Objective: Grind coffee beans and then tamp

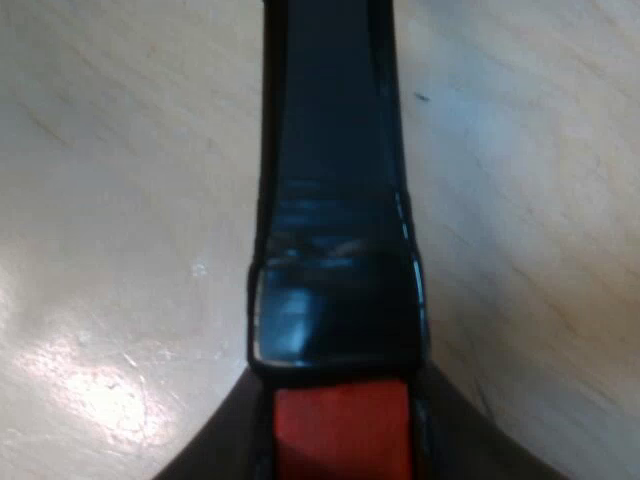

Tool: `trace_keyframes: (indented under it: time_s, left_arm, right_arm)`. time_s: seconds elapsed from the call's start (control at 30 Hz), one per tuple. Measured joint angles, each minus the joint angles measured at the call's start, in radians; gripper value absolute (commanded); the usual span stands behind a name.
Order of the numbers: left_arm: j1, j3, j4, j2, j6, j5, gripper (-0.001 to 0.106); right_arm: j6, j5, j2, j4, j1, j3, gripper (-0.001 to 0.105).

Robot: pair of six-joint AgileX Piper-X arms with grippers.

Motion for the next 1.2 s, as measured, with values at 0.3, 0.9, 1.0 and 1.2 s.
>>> trace_keyframes:
  time_s: [0.3, 0.9, 1.0, 1.2]
  left_arm:
    - [0.000, 0.000, 0.000, 0.000, 0.000, 0.000, 0.081]
    - [0.000, 0.000, 0.000, 0.000, 0.000, 0.000, 0.081]
    - [0.000, 0.000, 0.000, 0.000, 0.000, 0.000, 0.081]
    - [0.000, 0.000, 0.000, 0.000, 0.000, 0.000, 0.081]
  right_arm:
    - [0.000, 0.019, 0.000, -0.092, 0.000, 0.078, 0.000]
    - [0.000, 0.037, 0.000, -0.226, 0.000, 0.184, 0.000]
    - [0.000, 0.040, 0.000, -0.259, 0.000, 0.205, 0.000]
    - [0.015, 0.049, -0.002, -0.281, 0.000, 0.217, 0.000]
